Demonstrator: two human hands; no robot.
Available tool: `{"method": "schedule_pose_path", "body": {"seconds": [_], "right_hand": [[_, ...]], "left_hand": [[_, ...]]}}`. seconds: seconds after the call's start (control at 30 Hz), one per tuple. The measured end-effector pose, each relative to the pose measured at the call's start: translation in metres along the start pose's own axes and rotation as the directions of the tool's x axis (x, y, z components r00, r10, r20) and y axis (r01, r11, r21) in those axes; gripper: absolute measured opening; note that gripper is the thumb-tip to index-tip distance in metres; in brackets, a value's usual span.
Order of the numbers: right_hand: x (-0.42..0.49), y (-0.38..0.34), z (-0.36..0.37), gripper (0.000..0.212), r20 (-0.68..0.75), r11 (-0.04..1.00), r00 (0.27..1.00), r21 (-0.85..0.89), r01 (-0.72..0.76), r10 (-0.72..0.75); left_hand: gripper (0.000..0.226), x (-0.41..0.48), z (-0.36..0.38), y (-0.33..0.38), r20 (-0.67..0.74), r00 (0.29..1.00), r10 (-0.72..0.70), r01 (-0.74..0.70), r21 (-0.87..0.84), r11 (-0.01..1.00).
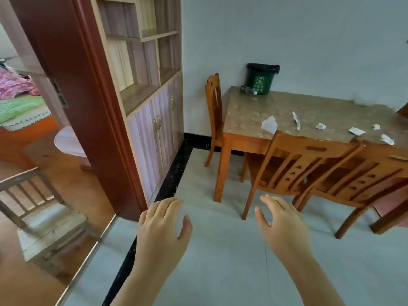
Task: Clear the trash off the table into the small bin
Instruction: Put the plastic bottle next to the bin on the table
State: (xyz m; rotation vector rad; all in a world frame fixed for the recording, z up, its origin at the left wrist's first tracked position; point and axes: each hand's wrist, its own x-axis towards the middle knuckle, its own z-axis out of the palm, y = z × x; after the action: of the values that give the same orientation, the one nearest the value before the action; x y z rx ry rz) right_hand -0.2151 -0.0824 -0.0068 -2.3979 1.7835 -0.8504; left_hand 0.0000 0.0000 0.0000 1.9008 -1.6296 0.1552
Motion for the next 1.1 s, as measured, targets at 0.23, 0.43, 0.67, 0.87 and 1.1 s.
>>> {"method": "schedule_pose_path", "body": {"seconds": [0.23, 0.43, 0.67, 0.87, 1.1], "right_hand": [[0.130, 0.019, 0.042, 0.029, -0.012, 0.999, 1.000, 0.044, 0.014, -0.014], [0.206, 0.019, 0.085, 0.029, 0.048, 1.000, 0.999, 0.018, 0.020, -0.021], [0.313, 0.018, 0.146, 0.029, 0.090, 0.999, 0.996, -0.036, -0.021, 0.024], [0.445, -0.018, 0.206, 0.022, 0.093, 0.998, 0.995, -0.049, -0.033, 0.037], [0.576, -0.047, 0.253, 0.029, 0.022, 1.000, 1.000, -0.023, -0.020, 0.021]], "left_hand": [[0.042, 0.131, 0.057, -0.019, 0.000, 0.999, -0.048, 0.048, 0.024, 0.999], [0.040, 0.206, 0.102, -0.038, -0.007, 0.999, -0.049, 0.049, 0.030, 0.998], [0.040, 0.317, 0.158, -0.091, 0.037, 0.999, -0.036, 0.036, -0.002, 0.999], [0.039, 0.452, 0.207, -0.161, 0.072, 0.997, 0.013, -0.009, -0.060, 0.998], [0.039, 0.580, 0.256, -0.207, 0.062, 0.997, 0.051, -0.044, -0.114, 0.992]]}}
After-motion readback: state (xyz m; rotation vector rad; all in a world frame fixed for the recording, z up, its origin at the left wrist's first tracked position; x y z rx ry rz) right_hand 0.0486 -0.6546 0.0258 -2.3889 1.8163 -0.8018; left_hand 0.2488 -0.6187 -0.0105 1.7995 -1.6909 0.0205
